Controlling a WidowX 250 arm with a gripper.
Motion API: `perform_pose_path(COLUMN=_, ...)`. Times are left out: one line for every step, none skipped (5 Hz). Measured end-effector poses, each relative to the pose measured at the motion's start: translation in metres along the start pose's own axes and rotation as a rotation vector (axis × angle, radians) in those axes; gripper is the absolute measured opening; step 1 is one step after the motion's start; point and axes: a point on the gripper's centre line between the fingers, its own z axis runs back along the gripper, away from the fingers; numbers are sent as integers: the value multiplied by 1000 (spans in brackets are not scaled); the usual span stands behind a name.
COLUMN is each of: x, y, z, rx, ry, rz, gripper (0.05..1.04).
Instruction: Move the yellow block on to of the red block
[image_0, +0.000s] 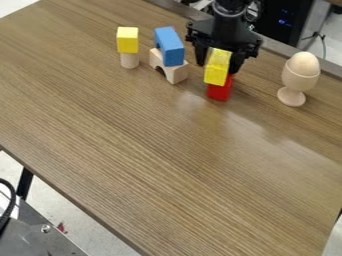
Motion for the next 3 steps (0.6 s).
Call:
perform_pose_path(x=-2, y=4, z=11, rx=-1, ry=-25, rz=27, gripper=999)
perform_pose_path(x=0, y=4, z=25, rx=-19, ry=-62, rz=36, gripper=999)
perform_pose_path(x=-3, y=6, z=46, rx=-73, ry=-96, rz=52, gripper=999)
